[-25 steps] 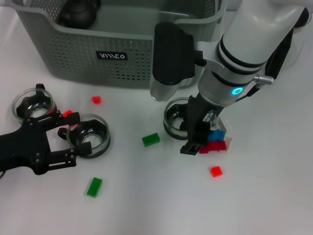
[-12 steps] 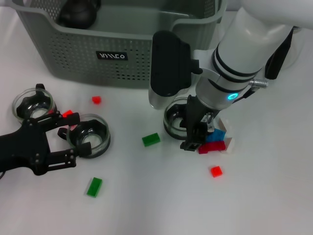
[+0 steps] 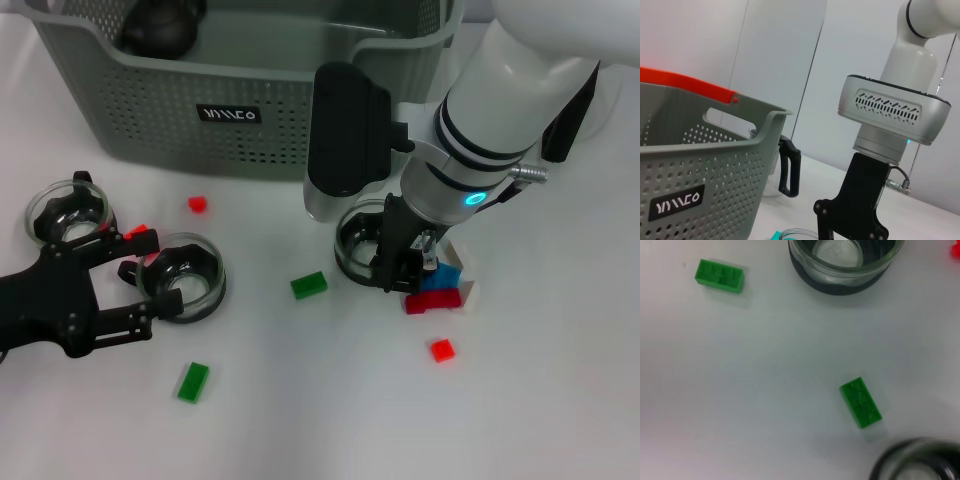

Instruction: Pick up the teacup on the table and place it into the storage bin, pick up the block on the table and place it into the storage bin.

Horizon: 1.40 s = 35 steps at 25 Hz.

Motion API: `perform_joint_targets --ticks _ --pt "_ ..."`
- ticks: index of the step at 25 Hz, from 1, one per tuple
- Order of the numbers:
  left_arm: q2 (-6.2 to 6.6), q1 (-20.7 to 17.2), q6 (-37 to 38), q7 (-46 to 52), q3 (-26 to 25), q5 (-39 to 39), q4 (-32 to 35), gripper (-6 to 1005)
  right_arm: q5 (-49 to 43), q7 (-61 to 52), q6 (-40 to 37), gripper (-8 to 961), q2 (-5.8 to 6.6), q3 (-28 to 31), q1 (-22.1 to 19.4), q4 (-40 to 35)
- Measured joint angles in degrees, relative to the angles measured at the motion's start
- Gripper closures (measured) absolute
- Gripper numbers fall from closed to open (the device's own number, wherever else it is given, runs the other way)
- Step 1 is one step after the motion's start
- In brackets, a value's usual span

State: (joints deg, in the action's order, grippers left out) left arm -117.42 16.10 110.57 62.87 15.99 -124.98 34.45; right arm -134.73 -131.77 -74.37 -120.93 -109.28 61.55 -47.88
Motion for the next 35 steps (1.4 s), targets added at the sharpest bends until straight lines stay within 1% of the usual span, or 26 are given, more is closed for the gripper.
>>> perform_joint_targets --ticks 4,7,9,11,13,14,16,17,20,22,23,24,25,27,29,31,32,33,35 --pt "-0.04 -0.1 0.0 0.0 0.0 0.0 0.0 172 0.0 -0.4 -0.2 796 0.17 0.6 -0.2 -0.4" --pt "-0.13 -0.2 0.0 0.0 0.0 0.0 0.0 172 0.0 -0.3 -0.9 839 0.40 2.5 -0.9 -1.6" --pt "-0.16 -0.2 0.0 0.0 0.0 0.0 0.0 172 -0.1 0.1 -2.6 867 0.57 4.8 -2.0 -3.6" --pt "-0.17 -0.3 0.0 0.0 0.0 0.0 0.0 172 0.0 1.3 -5.9 896 0.69 9.3 -4.0 -7.7" --pt "-0.21 -0.3 0.0 0.0 0.0 0.0 0.0 171 0.3 3.0 -10.3 896 0.71 15.8 -6.7 -13.3" --pt "-0.23 -0.3 0.0 0.0 0.0 0.0 0.0 171 1.0 4.1 -13.3 897 0.69 20.2 -8.3 -16.5" --pt "-0.28 -0.3 0.0 0.0 -0.1 0.0 0.0 171 4.6 7.1 -19.5 897 0.72 28.4 -10.5 -20.5" --pt "-0.30 -0.3 0.0 0.0 -0.2 0.0 0.0 171 7.7 9.1 -22.9 897 0.80 32.9 -11.2 -21.8" --pt "-0.40 -0.3 0.0 0.0 -0.7 0.0 0.0 171 19.9 15.3 -32.6 896 1.34 46.0 -12.5 -22.3" --pt "-0.43 -0.2 0.0 0.0 -0.8 0.1 0.0 171 28.3 18.5 -36.0 896 1.53 54.4 -13.6 -22.2" --pt "-0.43 -0.1 0.0 0.0 -0.8 0.1 0.0 172 31.0 19.0 -35.8 896 1.54 57.2 -14.2 -22.3" --pt "-0.45 0.1 0.0 0.0 -0.8 0.1 0.0 172 35.6 19.5 -33.0 896 1.50 60.8 -15.2 -22.4" --pt "-0.44 0.2 0.0 0.0 -0.8 0.1 0.0 172 35.6 19.5 -33.0 896 1.50 60.8 -15.2 -22.4" --pt "-0.44 0.4 0.2 0.0 -0.8 0.1 0.0 172 37.0 19.3 -26.1 896 1.47 60.8 -15.3 -22.4" --pt "-0.44 0.8 0.6 0.0 -0.8 0.1 0.0 171 35.5 19.2 -18.2 896 1.49 58.4 -14.5 -22.1" --pt "-0.44 0.9 0.7 0.0 -0.8 0.1 -0.2 171 31.5 19.0 -10.5 896 1.40 54.5 -12.6 -21.4" --pt "-0.44 0.9 0.7 0.1 -0.8 0.1 -0.2 171 26.4 16.9 -3.1 896 1.21 50.6 -10.0 -19.8" --pt "-0.44 0.9 0.7 0.1 -0.9 0.1 -0.3 171 26.4 16.9 -3.1 896 1.21 50.6 -10.0 -19.8" --pt "-0.44 0.9 0.6 0.1 -1.5 0.2 -0.5 171 19.9 12.5 3.8 896 1.09 47.0 -6.0 -16.1"
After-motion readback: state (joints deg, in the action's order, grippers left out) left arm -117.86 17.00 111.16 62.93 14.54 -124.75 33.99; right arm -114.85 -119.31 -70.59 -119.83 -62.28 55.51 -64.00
